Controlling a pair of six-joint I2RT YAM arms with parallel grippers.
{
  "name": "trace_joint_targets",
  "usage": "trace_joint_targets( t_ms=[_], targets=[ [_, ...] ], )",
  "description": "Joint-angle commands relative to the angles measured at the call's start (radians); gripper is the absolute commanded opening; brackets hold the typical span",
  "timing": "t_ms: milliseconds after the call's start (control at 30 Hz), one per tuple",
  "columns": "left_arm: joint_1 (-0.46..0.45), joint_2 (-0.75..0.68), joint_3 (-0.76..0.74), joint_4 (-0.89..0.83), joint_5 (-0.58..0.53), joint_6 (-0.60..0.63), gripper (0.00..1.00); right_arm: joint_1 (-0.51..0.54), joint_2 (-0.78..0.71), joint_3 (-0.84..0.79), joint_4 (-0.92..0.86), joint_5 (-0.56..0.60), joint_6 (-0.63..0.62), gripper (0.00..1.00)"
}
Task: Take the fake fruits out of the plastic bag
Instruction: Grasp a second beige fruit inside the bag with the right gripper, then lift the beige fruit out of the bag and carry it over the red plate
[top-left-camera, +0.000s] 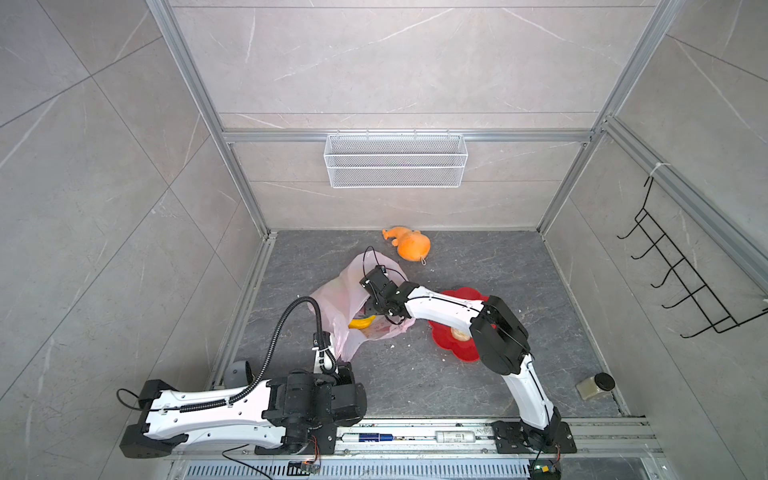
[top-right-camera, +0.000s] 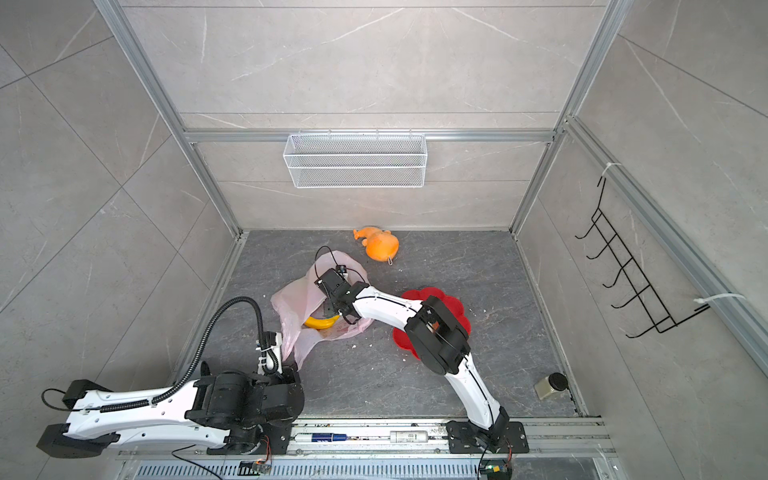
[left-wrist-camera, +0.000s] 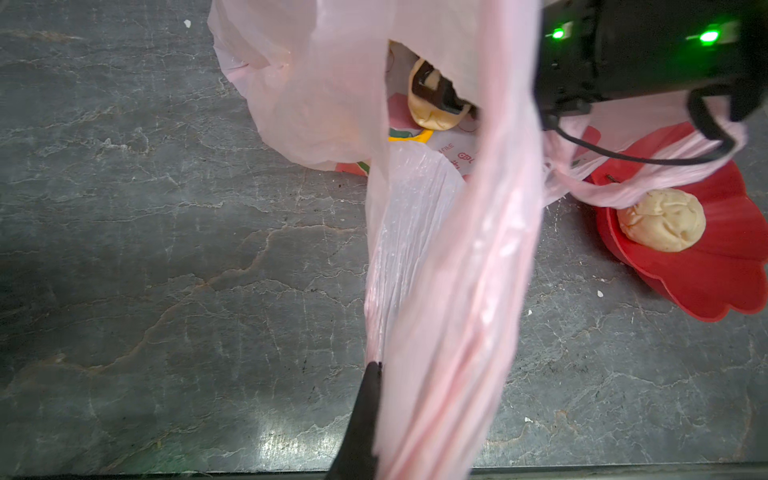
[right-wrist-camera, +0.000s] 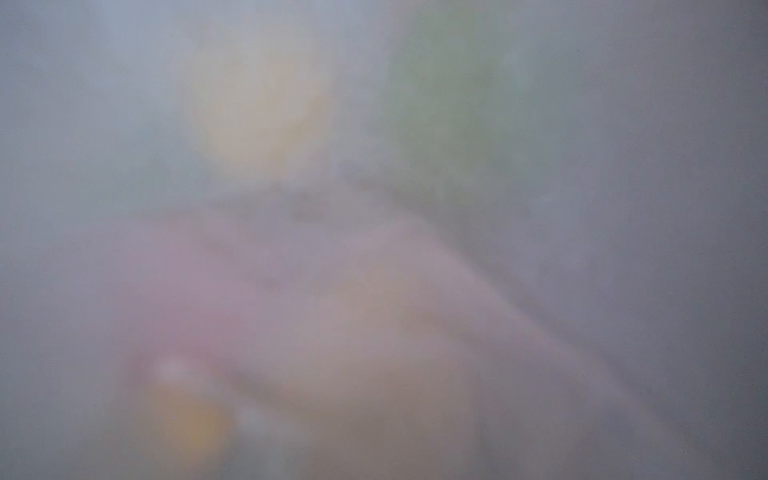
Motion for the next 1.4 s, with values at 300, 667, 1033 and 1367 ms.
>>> trace_joint_targets(
  t_ms=[300,667,1033,1367],
  targets=[
    [-0.002,-0.031,0.042,-0.136,-0.113,-0.104,0.0,0.007,-0.208,-0.104,-0.032,-0.195,-0.153,0.38],
    [-0.001,0.037,0.09,-0.137,-0.128,-0.086,0.0,0.028,-0.346,-0.177,-0.168,-0.387,-0.292,0.37],
    [-0.001,0.028,0.091,-0.114,-0.149,-0.068,0.0,0.051,-0.577,-0.321,-0.326,-0.372,-0.321,0.37],
    [-0.001,0.041,0.092,-0.131,-0.136,-0.088,0.0,-0.094,-0.788,-0.396,-0.46,-0.21,-0.327,0.37]
  ],
)
